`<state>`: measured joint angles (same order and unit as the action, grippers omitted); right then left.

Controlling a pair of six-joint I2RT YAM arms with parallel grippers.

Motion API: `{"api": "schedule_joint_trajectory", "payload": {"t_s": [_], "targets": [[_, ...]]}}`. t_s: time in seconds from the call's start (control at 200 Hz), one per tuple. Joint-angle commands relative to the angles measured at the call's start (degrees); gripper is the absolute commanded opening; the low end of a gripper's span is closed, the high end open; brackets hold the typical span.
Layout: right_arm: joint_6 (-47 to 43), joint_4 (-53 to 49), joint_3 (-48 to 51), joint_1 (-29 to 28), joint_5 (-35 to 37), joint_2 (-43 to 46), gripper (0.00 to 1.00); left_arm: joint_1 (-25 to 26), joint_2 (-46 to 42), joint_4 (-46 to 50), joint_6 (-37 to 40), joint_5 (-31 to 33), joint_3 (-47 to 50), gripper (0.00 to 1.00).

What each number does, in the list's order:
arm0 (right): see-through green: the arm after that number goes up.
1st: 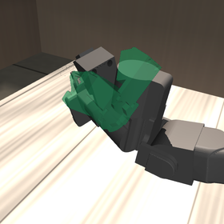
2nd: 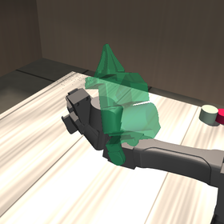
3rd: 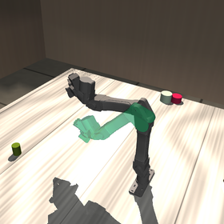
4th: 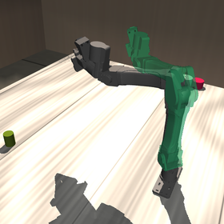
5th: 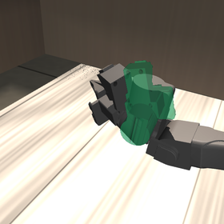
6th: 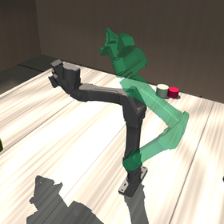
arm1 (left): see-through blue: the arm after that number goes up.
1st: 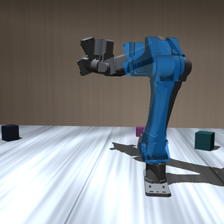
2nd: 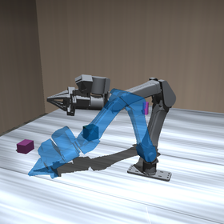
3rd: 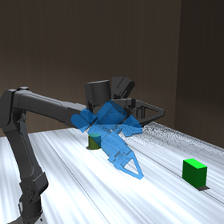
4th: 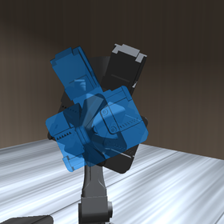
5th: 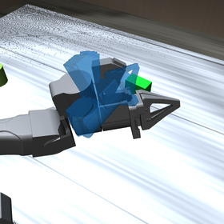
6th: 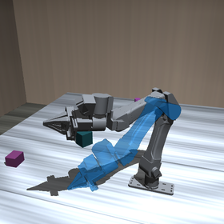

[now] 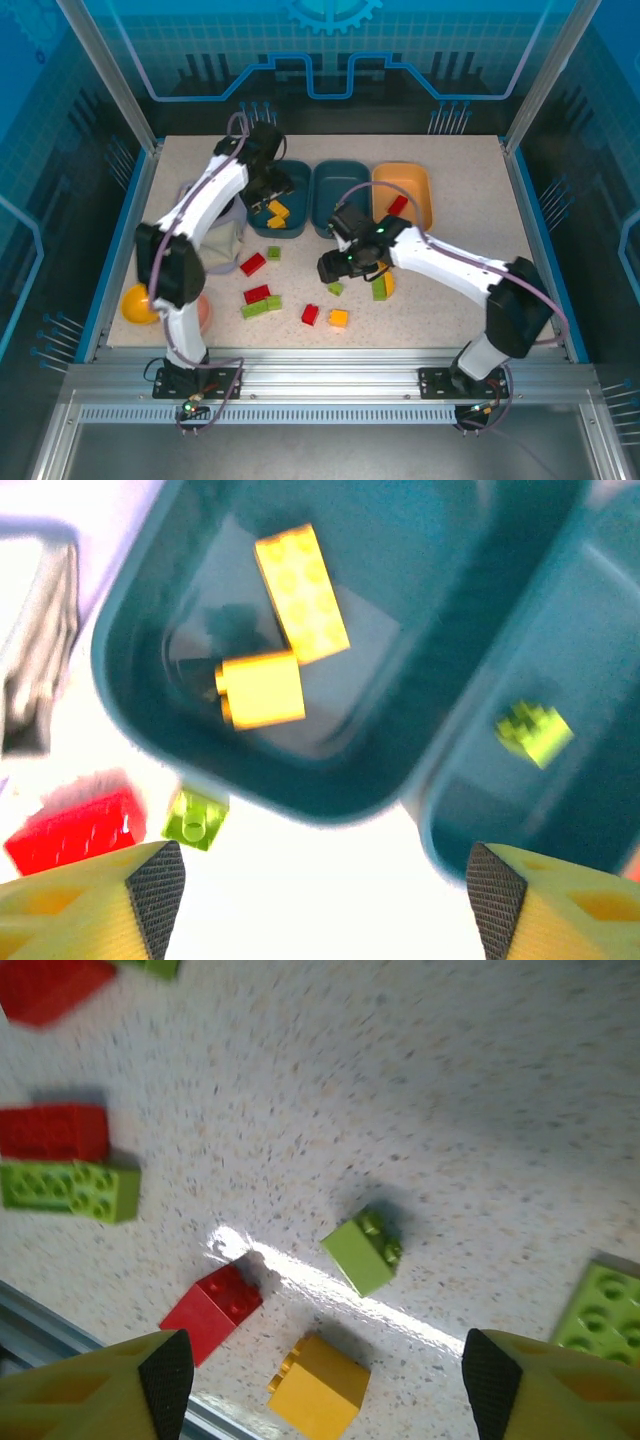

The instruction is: Sort the legos into containers by color

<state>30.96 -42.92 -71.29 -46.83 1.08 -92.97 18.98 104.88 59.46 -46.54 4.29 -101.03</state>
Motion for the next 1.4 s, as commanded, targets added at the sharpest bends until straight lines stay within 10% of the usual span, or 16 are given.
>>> {"api": "schedule_joint_trajectory", "payload": {"t_s": [0.0,0.235,0.47,0.89,1.115,1.395], "targets": [[-9.29,-4.10,-2.45,-1.46,2.64,-5.14,0.73,2.28,-13.79,-5.87,-1.72,-5.79,13.24,0.82],[-16.97,-5.98,-7.51,-1.41,0.87,-13.95,0.71,5.19,-39.83,-15.12,-10.53,-10.49,40.25,0.87],[-16.31,-6.18,-8.68,-1.23,2.88,-19.20,0.54,5.05,-49.87,-10.79,-12.52,-8.98,45.40,0.87],[-13.13,-6.98,-10.97,-0.12,7.23,-15.08,0.18,5.36,-51.20,-12.93,-13.06,-10.03,45.73,0.86],[-8.13,-8.27,-20.58,9.84,7.73,-9.54,0.18,5.40,-42.82,-13.75,-9.09,-9.23,35.69,0.86],[-5.40,-9.72,-39.66,16.81,-2.14,-26.23,0.18,5.39,-31.88,-16.26,-7.34,-8.14,27.80,0.86]]}}
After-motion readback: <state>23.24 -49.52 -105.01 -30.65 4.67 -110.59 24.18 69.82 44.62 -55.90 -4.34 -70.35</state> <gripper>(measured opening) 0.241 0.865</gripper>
